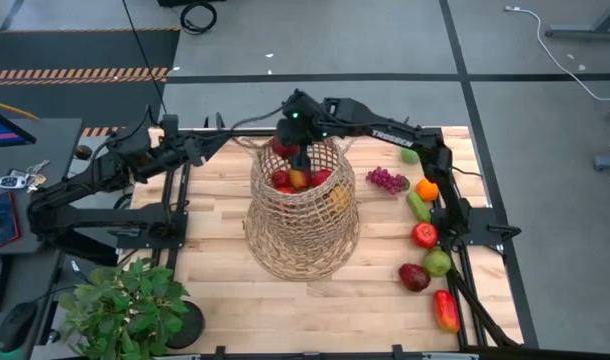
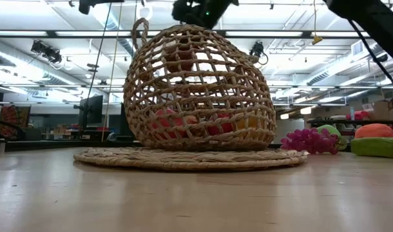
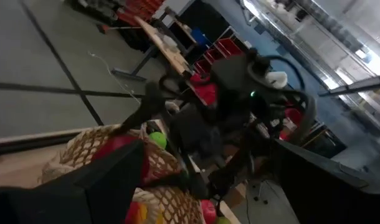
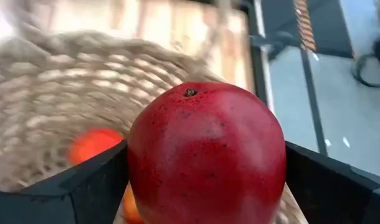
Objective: Build produce basket
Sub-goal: Put the pomegranate into the brown basket
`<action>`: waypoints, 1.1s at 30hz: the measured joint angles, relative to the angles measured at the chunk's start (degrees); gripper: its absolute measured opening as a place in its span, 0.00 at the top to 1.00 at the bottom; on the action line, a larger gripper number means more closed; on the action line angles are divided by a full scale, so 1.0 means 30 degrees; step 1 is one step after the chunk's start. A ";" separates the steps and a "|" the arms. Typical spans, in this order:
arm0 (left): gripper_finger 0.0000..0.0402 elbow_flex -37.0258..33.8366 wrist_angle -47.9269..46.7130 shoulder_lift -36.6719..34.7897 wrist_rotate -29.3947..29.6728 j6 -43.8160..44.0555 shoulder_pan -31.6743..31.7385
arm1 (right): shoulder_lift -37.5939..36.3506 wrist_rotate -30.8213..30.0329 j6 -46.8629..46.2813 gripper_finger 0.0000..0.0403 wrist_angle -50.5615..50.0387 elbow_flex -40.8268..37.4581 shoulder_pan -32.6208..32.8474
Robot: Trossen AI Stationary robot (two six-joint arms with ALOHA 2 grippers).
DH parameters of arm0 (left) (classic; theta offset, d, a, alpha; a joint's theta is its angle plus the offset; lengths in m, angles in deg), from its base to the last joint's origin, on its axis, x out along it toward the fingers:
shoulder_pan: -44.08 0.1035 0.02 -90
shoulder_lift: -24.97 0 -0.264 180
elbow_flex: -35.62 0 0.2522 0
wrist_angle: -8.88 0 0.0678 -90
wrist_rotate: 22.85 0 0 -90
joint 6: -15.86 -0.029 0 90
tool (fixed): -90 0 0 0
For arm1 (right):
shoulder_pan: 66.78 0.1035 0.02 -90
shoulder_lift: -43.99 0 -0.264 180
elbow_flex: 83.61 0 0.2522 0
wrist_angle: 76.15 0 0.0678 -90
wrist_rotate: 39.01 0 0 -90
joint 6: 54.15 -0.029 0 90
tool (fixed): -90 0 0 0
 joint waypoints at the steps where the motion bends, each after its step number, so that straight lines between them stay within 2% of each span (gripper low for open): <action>1: 0.11 0.0110 0.0019 0.0273 0.0014 0.0112 0.0106 | -0.0133 -0.0070 0.0000 0.01 0.0129 0.0012 -0.0086; 7: 0.11 0.1344 -0.1099 0.2978 -0.0596 0.0607 0.1487 | -0.0838 0.0176 -0.0027 0.01 0.0244 0.0048 -0.0106; 10: 0.11 0.2172 -0.1705 0.4692 -0.1784 0.0595 0.2617 | -0.1308 0.0192 -0.0309 0.01 0.0614 0.0036 -0.0123; 16: 0.11 0.5800 -0.3718 0.8729 -0.4907 -0.1004 0.4259 | -0.1650 0.0550 -0.1304 0.01 0.0536 0.0044 -0.0101; 20: 0.11 0.8685 -0.6509 1.1442 -0.6592 -0.2359 0.4444 | -0.1664 0.0559 -0.1598 0.01 0.0461 0.0015 -0.0186; 23: 0.11 0.9966 -0.8775 1.3217 -0.7177 -0.3063 0.4220 | -0.1664 0.0567 -0.2486 0.01 0.0443 -0.0283 -0.0382; 29: 0.11 1.0296 -0.9796 1.4931 -0.8200 -0.3419 0.3785 | -0.1650 0.1501 -0.3746 0.01 -0.0986 -0.0342 -0.0553; 33: 0.11 1.0289 -0.9835 1.4962 -0.8417 -0.3498 0.3599 | -0.1817 0.3215 -0.3994 0.01 -0.1679 -0.0288 -0.0423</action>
